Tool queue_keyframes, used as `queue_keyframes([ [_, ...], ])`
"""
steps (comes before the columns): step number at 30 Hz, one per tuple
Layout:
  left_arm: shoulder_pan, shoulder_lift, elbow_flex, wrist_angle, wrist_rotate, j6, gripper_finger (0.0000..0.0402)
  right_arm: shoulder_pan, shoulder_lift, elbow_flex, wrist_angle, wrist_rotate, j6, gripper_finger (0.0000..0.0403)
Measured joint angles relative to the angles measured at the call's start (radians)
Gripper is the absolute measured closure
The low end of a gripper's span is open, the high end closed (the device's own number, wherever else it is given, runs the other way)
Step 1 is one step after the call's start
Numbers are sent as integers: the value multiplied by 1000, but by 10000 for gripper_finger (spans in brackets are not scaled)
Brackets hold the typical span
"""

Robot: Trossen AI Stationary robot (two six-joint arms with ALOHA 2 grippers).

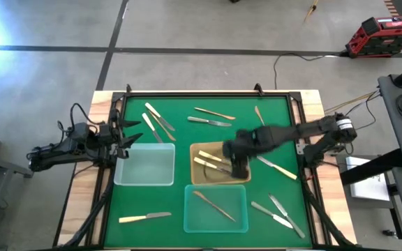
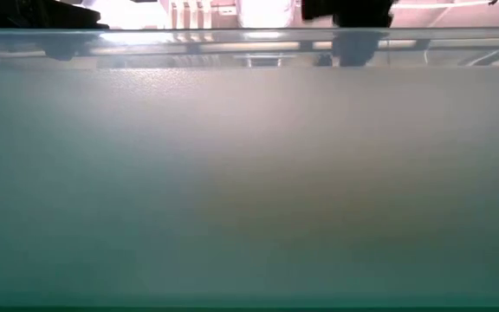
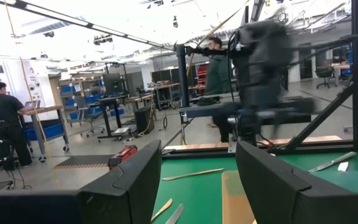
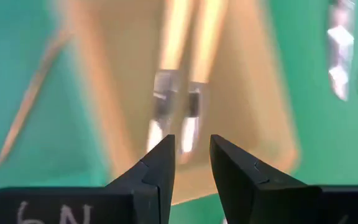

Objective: Sort silverware by color (type)
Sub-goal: Put the yellow table knife into the orange bin

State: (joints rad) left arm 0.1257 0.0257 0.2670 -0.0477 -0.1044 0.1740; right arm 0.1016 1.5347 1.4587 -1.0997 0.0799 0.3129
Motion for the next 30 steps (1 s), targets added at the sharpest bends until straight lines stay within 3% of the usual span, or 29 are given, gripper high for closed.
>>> queue_keyframes([
  [7,0,0,0,0,0,0,209,-331,-8,-115,-132,4,58,309],
  [14,0,0,0,0,0,0,209,-536,-63,-283,-105,-20,71,309],
  [20,0,0,0,0,0,0,209,-567,-124,-430,-36,-149,151,309],
  [24,0,0,0,0,0,0,209,-529,-176,-510,-39,-286,201,309],
  [30,0,0,0,0,0,0,209,-459,-276,-584,-74,-411,270,309],
])
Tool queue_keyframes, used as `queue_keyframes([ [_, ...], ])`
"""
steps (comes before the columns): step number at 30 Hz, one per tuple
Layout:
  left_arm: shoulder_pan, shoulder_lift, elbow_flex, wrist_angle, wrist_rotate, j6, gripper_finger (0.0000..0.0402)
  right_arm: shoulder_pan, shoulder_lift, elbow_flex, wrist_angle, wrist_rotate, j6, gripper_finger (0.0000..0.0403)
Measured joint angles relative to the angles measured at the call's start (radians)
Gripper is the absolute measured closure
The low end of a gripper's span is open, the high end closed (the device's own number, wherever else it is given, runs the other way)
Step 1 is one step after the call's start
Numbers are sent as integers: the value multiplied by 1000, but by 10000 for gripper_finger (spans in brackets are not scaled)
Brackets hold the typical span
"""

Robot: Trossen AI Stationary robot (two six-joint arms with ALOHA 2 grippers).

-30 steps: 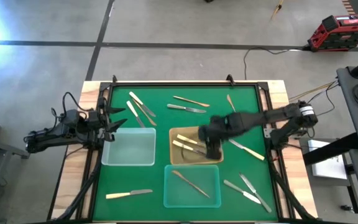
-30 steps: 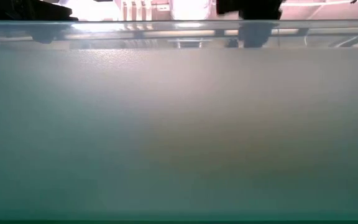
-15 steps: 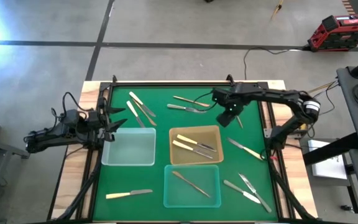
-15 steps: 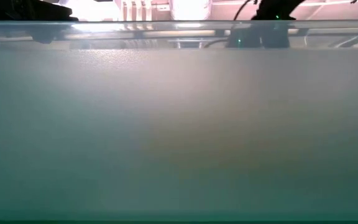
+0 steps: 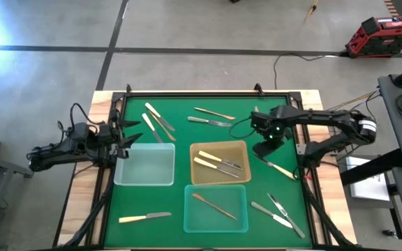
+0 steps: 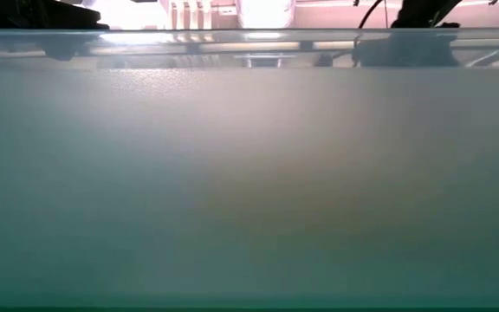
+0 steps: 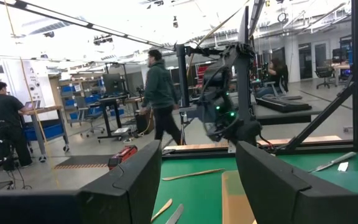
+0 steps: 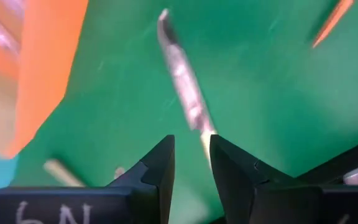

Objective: Sort silverware by color (type)
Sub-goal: Put the yellow table knife into the orange bin

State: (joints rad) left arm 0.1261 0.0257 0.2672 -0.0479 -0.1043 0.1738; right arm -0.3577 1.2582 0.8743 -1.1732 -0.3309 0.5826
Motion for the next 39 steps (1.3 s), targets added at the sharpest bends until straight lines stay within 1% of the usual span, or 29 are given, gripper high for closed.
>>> queue_keyframes([
  [2,0,0,0,0,0,0,209,24,-31,-27,0,-42,18,304],
  [4,0,0,0,0,0,0,209,49,-52,-55,-1,-52,35,293],
  [9,0,0,0,0,0,0,209,85,-65,-105,-1,-83,49,248],
  [14,0,0,0,0,0,0,209,109,-41,-129,8,-84,46,205],
  [18,0,0,0,0,0,0,209,129,16,-177,6,-69,46,190],
  [23,0,0,0,0,0,0,209,131,81,-218,37,-54,29,190],
  [28,0,0,0,0,0,0,209,131,128,-236,98,-50,0,204],
  [35,0,0,0,0,0,0,209,131,201,-253,165,-34,-10,234],
  [39,0,0,0,0,0,0,209,131,242,-253,170,-34,-4,260],
])
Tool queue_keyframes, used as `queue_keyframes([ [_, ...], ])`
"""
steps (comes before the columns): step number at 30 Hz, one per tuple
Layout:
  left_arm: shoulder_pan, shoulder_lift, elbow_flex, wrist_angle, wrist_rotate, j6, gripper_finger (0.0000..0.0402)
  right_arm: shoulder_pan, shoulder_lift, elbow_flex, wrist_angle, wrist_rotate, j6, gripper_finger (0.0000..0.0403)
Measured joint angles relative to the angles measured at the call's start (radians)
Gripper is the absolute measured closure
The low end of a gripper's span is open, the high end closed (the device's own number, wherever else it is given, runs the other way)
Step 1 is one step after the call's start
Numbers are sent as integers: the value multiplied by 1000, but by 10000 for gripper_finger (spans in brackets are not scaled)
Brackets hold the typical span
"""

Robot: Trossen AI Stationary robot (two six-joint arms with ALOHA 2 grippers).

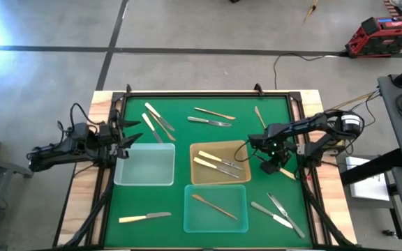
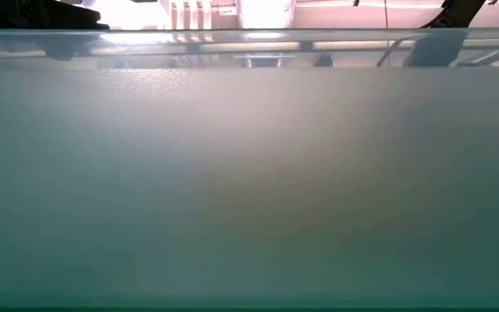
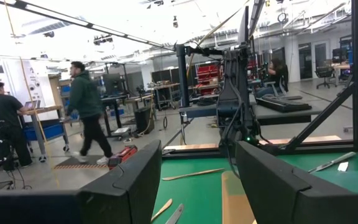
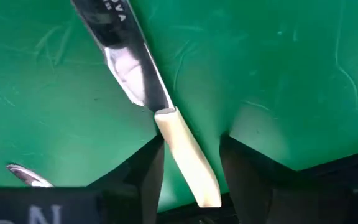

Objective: Sort silverware by color (type)
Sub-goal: Put the yellow table knife into the orange bin

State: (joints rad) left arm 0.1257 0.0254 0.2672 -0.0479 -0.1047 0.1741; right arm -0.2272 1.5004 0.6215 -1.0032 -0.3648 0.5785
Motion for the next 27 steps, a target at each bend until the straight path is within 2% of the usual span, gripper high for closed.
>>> queue_keyframes([
  [9,0,0,0,0,0,0,209,0,42,-2,1,22,19,366],
  [17,0,0,0,0,0,0,209,1,-96,44,-47,18,20,368],
  [23,0,0,0,0,0,0,209,0,-253,151,-71,11,129,368],
  [27,0,0,0,0,0,0,209,5,-338,238,-60,78,187,368],
])
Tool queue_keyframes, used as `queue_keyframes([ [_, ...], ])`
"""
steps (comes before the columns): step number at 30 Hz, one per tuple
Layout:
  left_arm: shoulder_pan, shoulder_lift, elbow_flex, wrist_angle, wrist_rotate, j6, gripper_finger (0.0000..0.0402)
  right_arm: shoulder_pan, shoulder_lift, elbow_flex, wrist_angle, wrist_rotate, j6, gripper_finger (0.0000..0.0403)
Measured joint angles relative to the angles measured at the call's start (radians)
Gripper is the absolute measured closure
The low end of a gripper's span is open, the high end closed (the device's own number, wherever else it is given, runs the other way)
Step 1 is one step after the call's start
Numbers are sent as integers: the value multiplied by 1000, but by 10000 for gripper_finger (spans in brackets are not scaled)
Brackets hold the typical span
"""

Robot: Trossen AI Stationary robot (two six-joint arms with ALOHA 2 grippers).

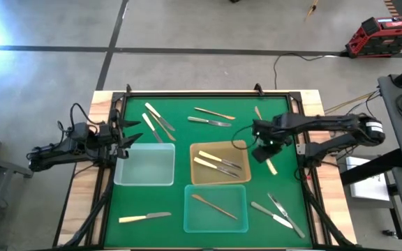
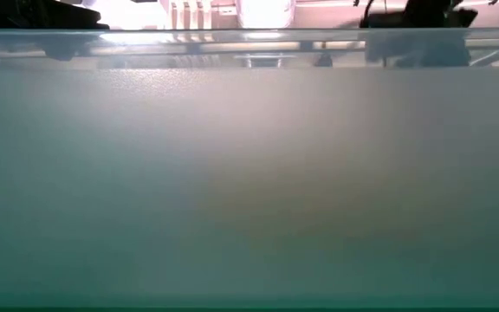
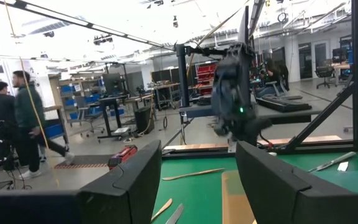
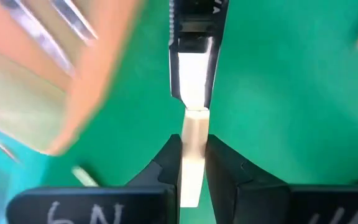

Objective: Sort silverware by color (type)
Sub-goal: Put the yellow table knife into the orange bin

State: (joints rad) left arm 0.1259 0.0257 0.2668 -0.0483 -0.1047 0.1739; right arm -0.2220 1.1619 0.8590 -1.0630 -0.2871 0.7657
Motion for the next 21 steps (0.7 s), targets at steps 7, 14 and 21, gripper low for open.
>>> queue_keyframes([
  [7,0,0,0,0,0,0,209,47,-45,125,344,91,-54,368],
  [14,0,0,0,0,0,0,209,106,93,159,562,140,-264,368],
  [21,0,0,0,0,0,0,209,112,316,160,569,84,-378,368],
])
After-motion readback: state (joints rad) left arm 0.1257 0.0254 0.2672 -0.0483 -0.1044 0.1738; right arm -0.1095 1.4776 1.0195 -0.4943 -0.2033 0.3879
